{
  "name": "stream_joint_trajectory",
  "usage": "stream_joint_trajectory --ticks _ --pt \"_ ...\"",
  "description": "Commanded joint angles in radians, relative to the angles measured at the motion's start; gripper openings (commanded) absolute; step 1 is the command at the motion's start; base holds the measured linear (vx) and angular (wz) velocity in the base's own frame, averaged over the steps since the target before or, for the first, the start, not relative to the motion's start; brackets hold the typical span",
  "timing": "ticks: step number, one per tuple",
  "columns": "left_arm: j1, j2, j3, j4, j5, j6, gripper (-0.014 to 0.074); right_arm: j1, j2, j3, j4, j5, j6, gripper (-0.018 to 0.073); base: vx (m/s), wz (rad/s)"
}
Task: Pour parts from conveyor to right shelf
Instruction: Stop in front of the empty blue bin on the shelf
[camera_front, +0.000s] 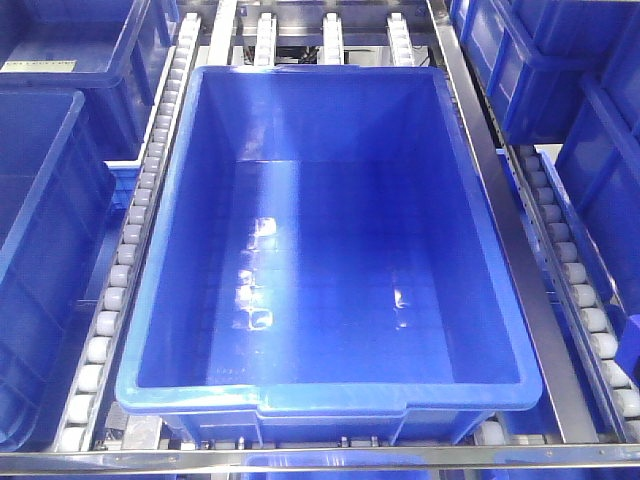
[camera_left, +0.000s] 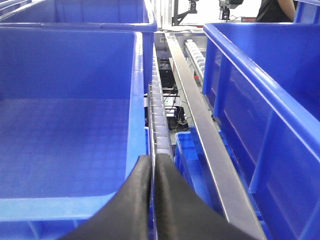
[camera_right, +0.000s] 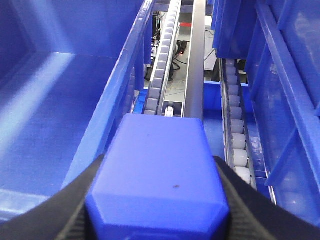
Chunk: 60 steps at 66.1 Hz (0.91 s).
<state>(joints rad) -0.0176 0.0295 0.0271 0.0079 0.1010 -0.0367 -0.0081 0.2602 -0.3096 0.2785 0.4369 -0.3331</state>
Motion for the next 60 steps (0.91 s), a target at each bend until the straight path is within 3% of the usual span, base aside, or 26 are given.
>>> stream_joint_trajectory --ticks 1,43,60 --pt "-0.007 0.016 -0.02 -0.008 -0.079 -0.008 -0.0006 -0.005 0.008 -0.028 0.005 -0.077 0.0 -0.0005 0.02 0.03" --pt "-0.007 0.016 -0.02 -0.008 -0.079 -0.008 -0.0006 -0.005 0.008 -0.025 0.005 -0.077 -0.002 -0.0005 0.0 0.0" --pt "-0.007 0.016 -0.02 -0.008 -0.079 -0.008 -0.0006 -0.005 0.073 -0.033 0.008 -0.182 0.0 -0.0005 0.0 0.0"
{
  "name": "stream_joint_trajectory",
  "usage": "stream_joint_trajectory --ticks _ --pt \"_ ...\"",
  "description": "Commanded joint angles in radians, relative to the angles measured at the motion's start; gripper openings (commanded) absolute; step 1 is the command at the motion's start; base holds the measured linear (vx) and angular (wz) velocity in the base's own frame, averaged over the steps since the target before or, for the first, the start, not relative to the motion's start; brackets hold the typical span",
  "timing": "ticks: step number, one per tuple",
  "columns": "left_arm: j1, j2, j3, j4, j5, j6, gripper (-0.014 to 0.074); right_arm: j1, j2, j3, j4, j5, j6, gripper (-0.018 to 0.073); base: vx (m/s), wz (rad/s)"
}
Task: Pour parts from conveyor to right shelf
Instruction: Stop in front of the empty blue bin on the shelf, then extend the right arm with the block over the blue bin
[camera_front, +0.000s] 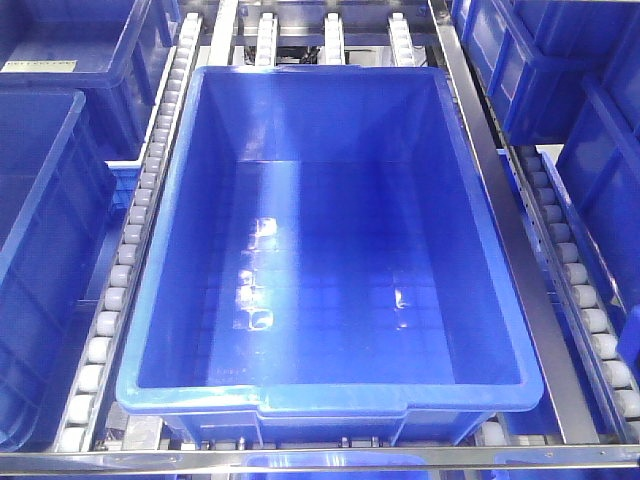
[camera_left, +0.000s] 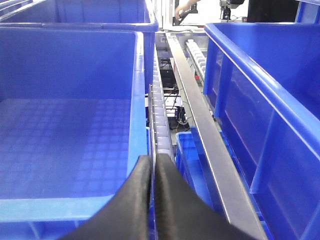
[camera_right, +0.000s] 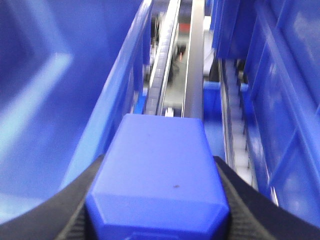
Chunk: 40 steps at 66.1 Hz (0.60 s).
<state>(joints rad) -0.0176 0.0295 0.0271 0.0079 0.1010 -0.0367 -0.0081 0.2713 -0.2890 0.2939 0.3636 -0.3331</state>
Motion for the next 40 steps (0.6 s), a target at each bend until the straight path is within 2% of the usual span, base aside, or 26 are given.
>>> stream_joint_trajectory --ticks 1,9,15,30,40 --pt "-0.007 0.016 -0.02 -0.008 -0.079 -0.008 -0.0006 -0.005 0.077 -0.061 -0.011 -0.109 0.002 -0.0005 0.0 0.0" --pt "-0.007 0.016 -0.02 -0.008 -0.079 -0.008 -0.0006 0.009 0.242 -0.143 -0.02 -0.111 0.013 -0.0005 0.0 0.0" --pt "-0.007 0.016 -0.02 -0.008 -0.079 -0.008 -0.0006 0.049 0.398 -0.244 -0.039 -0.112 0.03 -0.0005 0.0 0.0" --pt "-0.007 0.016 -0.02 -0.008 -0.079 -0.008 -0.0006 0.253 0.754 -0.519 -0.155 -0.079 0.194 -0.0005 0.0 0.0" --pt "-0.007 0.016 -0.02 -0.008 -0.079 -0.008 -0.0006 0.375 0.96 -0.676 -0.176 -0.042 0.235 -0.0005 0.0 0.0"
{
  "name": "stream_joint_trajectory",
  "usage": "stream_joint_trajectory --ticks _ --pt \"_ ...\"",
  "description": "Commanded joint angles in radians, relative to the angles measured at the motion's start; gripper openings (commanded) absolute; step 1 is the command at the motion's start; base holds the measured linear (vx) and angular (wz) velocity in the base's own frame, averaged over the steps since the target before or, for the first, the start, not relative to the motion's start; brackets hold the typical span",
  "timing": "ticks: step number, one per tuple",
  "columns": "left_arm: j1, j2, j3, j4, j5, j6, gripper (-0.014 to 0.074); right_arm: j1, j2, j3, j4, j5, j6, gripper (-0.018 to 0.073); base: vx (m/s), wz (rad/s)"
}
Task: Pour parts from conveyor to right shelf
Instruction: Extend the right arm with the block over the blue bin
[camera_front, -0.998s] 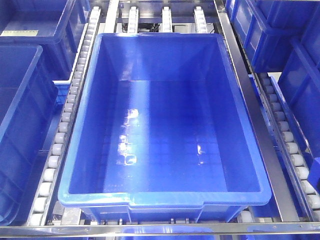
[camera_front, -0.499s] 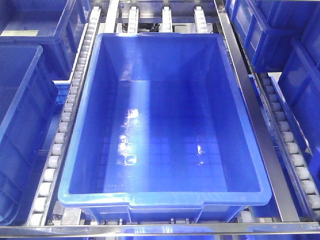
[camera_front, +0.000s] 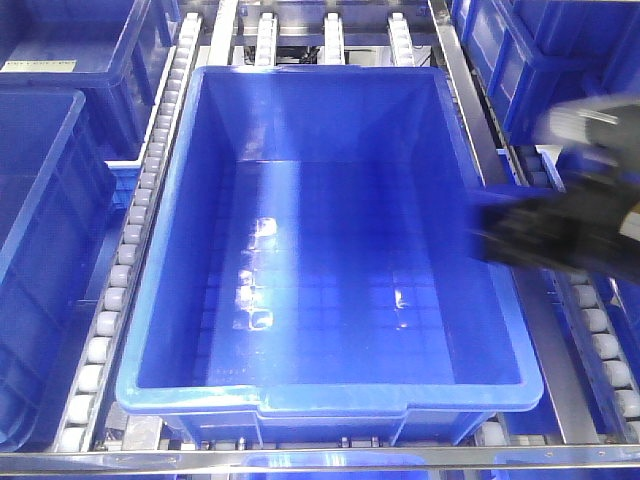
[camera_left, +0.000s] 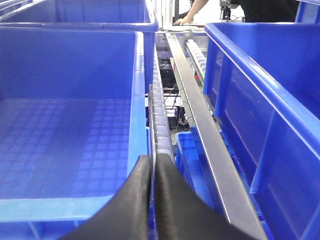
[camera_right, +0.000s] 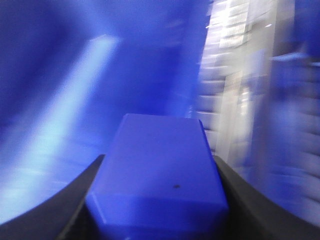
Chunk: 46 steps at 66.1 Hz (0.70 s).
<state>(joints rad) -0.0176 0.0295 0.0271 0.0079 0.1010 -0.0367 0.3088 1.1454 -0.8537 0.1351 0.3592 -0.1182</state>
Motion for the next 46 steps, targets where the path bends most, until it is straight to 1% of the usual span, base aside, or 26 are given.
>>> stream_joint_trajectory --ticks 1,12,20,27,38,46 --pt "-0.007 0.016 -0.02 -0.008 -0.079 -0.008 -0.0006 0.063 0.103 -0.125 -0.018 -0.031 0.02 -0.0005 0.0 0.0" --pt "-0.007 0.016 -0.02 -0.008 -0.079 -0.008 -0.0006 0.141 0.31 -0.29 -0.028 0.078 0.02 -0.0005 0.0 0.0" --pt "-0.007 0.016 -0.02 -0.008 -0.079 -0.008 -0.0006 0.168 0.45 -0.416 -0.04 0.166 0.019 -0.0005 0.0 0.0" --pt "-0.007 0.016 -0.02 -0.008 -0.079 -0.008 -0.0006 0.168 0.563 -0.533 -0.039 0.249 0.016 -0.0005 0.0 0.0" --pt "-0.007 0.016 -0.02 -0.008 -0.079 -0.008 -0.0006 0.168 0.706 -0.742 -0.04 0.439 0.016 -0.0005 0.0 0.0" --pt "-0.007 0.016 -0.02 -0.008 -0.079 -0.008 -0.0006 0.168 0.796 -0.861 -0.05 0.551 0.016 -0.0005 0.0 0.0"
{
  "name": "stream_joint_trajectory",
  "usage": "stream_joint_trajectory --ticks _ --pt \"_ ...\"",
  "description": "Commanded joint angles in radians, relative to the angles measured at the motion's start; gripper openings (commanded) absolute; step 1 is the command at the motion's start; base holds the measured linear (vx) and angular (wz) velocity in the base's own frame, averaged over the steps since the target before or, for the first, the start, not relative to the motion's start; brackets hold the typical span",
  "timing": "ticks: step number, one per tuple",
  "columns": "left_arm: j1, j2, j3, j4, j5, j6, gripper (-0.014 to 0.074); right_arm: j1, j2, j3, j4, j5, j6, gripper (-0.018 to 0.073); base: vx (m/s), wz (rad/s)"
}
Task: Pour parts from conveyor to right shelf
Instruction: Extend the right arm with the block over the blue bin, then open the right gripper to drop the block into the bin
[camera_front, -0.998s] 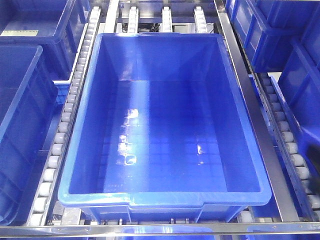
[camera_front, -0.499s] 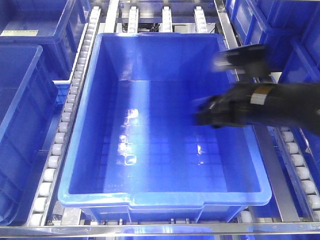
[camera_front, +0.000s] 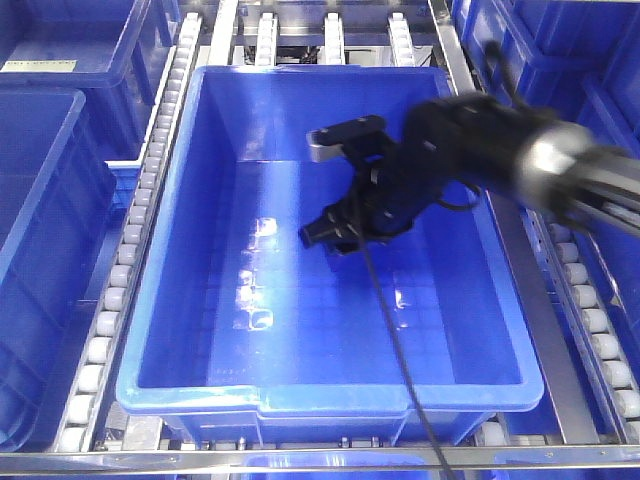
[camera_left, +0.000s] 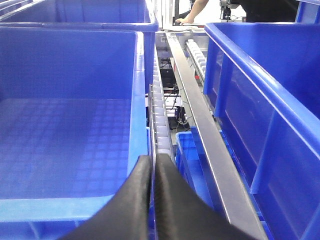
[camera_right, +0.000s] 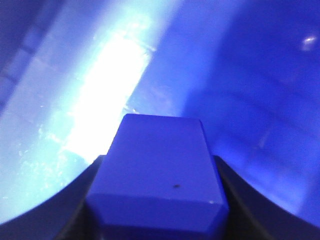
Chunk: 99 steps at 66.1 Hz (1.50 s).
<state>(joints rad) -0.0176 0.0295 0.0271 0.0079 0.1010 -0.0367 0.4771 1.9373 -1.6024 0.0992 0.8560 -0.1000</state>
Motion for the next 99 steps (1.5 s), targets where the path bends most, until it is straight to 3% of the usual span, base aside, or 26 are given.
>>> stream_joint_trajectory --ticks 1,17,38,49,63,72,88,99 --pt "-0.007 0.016 -0.02 -0.008 -0.079 -0.008 -0.0006 0.0 0.019 -0.129 -0.019 0.071 -0.002 -0.0005 0.0 0.0" --pt "-0.007 0.016 -0.02 -0.008 -0.079 -0.008 -0.0006 0.0 0.152 -0.237 -0.055 0.193 -0.005 -0.0005 0.0 0.0" --pt "-0.007 0.016 -0.02 -0.008 -0.079 -0.008 -0.0006 0.0 0.203 -0.244 -0.06 0.202 -0.006 0.0021 0.0 0.0" --pt "-0.007 0.016 -0.02 -0.008 -0.079 -0.008 -0.0006 0.0 0.203 -0.244 -0.06 0.204 -0.006 0.0154 0.0 0.0" --pt "-0.007 0.016 -0.02 -0.008 -0.079 -0.008 -0.0006 0.0 0.192 -0.244 -0.06 0.18 -0.003 0.0461 0.0 0.0" --pt "-0.007 0.016 -0.02 -0.008 -0.079 -0.008 -0.0006 0.0 0.163 -0.244 -0.06 0.137 0.006 0.057 0.0 0.0" --pt "-0.007 0.016 -0.02 -0.008 -0.079 -0.008 -0.0006 0.0 0.077 -0.231 -0.06 0.036 0.006 0.0557 0.0 0.0" --pt "-0.007 0.016 -0.02 -0.008 -0.079 -0.008 -0.0006 0.0 -0.071 -0.01 -0.059 -0.238 0.006 0.0539 0.0 0.0"
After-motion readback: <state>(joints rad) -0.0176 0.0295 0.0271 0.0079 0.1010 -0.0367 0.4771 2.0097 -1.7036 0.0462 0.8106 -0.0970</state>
